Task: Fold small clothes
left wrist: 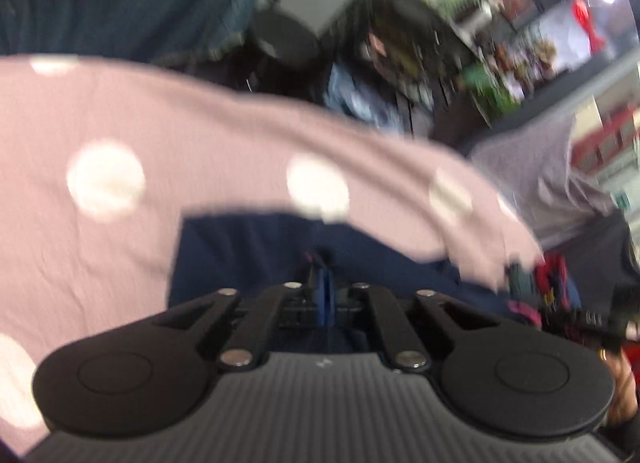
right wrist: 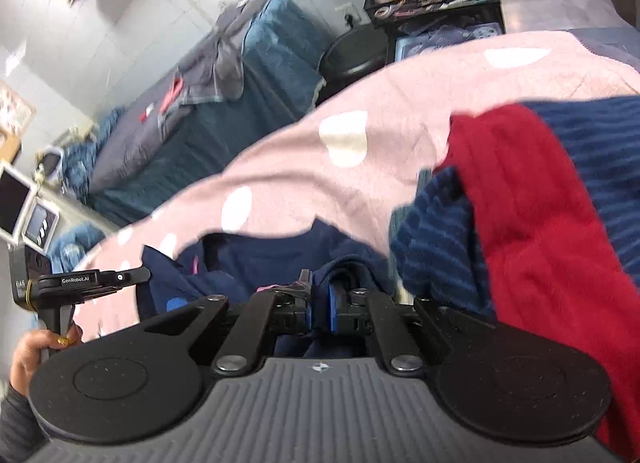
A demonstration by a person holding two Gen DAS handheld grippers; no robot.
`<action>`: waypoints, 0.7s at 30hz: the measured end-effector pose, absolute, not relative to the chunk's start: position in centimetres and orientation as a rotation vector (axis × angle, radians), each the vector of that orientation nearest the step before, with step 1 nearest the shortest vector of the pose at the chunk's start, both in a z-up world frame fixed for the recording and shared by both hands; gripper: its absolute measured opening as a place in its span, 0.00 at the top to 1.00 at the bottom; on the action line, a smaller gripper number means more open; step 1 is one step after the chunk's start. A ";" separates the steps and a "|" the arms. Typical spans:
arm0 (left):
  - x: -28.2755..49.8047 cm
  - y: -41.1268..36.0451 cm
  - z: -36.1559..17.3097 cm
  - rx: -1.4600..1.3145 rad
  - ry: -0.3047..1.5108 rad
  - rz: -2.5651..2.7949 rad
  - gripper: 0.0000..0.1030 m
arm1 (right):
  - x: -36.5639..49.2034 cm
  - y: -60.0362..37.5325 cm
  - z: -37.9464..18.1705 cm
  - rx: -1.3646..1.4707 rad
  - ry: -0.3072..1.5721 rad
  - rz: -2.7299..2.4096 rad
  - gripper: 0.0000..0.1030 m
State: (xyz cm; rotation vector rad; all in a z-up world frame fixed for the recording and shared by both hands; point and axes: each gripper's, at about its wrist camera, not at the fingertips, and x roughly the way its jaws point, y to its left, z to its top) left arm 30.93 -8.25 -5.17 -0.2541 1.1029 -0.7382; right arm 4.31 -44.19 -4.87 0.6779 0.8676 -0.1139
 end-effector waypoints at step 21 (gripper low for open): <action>12.1 -13.3 -0.1 0.302 0.737 -0.651 0.02 | 3.4 -40.4 -0.2 0.379 0.921 0.015 0.13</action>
